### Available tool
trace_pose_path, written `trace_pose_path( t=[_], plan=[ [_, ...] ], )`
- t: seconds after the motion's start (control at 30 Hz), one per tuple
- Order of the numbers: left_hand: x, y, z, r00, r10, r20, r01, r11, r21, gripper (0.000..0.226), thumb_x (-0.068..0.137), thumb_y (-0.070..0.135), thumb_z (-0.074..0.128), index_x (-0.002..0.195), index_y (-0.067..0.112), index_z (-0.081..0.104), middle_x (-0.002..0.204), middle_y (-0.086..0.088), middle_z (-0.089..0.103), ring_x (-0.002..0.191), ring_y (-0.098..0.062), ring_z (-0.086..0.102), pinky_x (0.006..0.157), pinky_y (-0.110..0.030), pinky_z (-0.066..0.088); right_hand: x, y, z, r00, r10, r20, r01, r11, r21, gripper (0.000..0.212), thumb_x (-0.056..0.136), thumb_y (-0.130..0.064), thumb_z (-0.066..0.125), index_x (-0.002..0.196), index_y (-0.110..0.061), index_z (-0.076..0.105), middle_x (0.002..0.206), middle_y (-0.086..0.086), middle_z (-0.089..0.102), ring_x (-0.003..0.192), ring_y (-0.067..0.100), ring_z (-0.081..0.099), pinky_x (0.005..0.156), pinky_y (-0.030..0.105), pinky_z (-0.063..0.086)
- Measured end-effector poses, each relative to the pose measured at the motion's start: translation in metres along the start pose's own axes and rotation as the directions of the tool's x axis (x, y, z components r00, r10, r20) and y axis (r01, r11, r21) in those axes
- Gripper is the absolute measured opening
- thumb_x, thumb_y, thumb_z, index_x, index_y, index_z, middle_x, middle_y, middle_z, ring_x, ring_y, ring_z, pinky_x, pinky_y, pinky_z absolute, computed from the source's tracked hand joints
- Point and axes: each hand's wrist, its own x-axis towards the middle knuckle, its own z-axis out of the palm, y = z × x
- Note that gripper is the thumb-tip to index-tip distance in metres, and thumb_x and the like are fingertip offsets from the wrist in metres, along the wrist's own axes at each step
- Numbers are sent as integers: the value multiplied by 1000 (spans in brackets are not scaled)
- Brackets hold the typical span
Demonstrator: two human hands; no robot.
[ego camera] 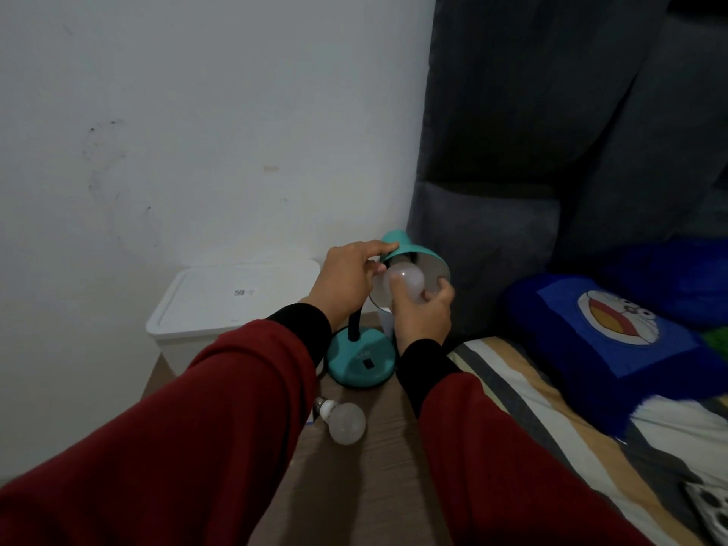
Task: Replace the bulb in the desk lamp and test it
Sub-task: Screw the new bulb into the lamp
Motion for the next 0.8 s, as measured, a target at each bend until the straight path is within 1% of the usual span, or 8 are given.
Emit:
trace_pose_path(
  t=[0.07,0.17,0.23,0.37,0.5,0.6,0.7,0.8],
  plan=[
    [0,0,0,1000,-2,-1,2,1000,2,37,90,-3,54,122,14,62,122,-12,65,112,-21,61,90,-3,32,1,2,-1,1000,-9,15,9,1000,-15,63,77,-37,70,131,-20,41,120,8,59,96,21,61,78,27,47],
    [1,0,0,1000,-2,-1,2,1000,6,37,90,-3,54,122,14,62,123,-12,65,110,-19,61,87,2,31,-1,1,2,1000,24,0,-24,1000,15,56,79,-50,61,123,-17,48,107,12,69,91,26,68,87,37,55],
    [0,0,0,1000,-10,-3,10,1000,-9,37,90,-4,53,121,13,63,123,-12,64,107,-14,61,82,11,31,-3,-2,2,999,53,6,-53,997,49,63,78,-50,63,128,-16,45,114,13,66,97,28,67,90,44,55],
    [1,-1,1,1000,-18,-10,18,1000,-25,37,89,-6,53,121,12,63,123,-12,64,108,-14,60,77,17,27,0,-1,-1,1000,12,10,-12,1000,15,61,75,-32,71,128,-23,41,117,11,62,99,26,65,88,36,54],
    [0,0,-1,1000,-16,-7,16,1000,-17,37,90,-5,53,121,13,63,124,-11,64,97,-2,56,75,17,28,0,-2,1,998,68,12,-69,997,46,54,79,-48,64,119,-15,47,107,14,66,94,32,68,89,43,55],
    [1,0,0,1000,-8,-7,8,1000,-6,37,90,-4,53,121,13,63,123,-11,64,107,-14,61,81,12,30,2,-2,-2,997,61,42,-60,998,-11,71,77,-42,69,135,-17,37,126,11,58,109,27,60,93,29,47],
    [1,-1,1,1000,-6,-6,6,1000,0,37,90,-4,54,121,13,63,122,-12,65,111,-20,61,88,1,30,4,1,-6,998,19,66,-15,999,-52,61,79,-34,70,131,-18,43,121,10,62,91,15,57,76,22,41],
    [1,-3,1,1000,5,-16,-5,1000,18,37,89,-4,53,120,14,63,121,-12,66,108,-18,63,81,12,30,1,-1,-6,998,-4,70,9,997,-72,55,82,-41,66,126,-12,50,114,12,66,91,15,57,75,19,39]
  ],
)
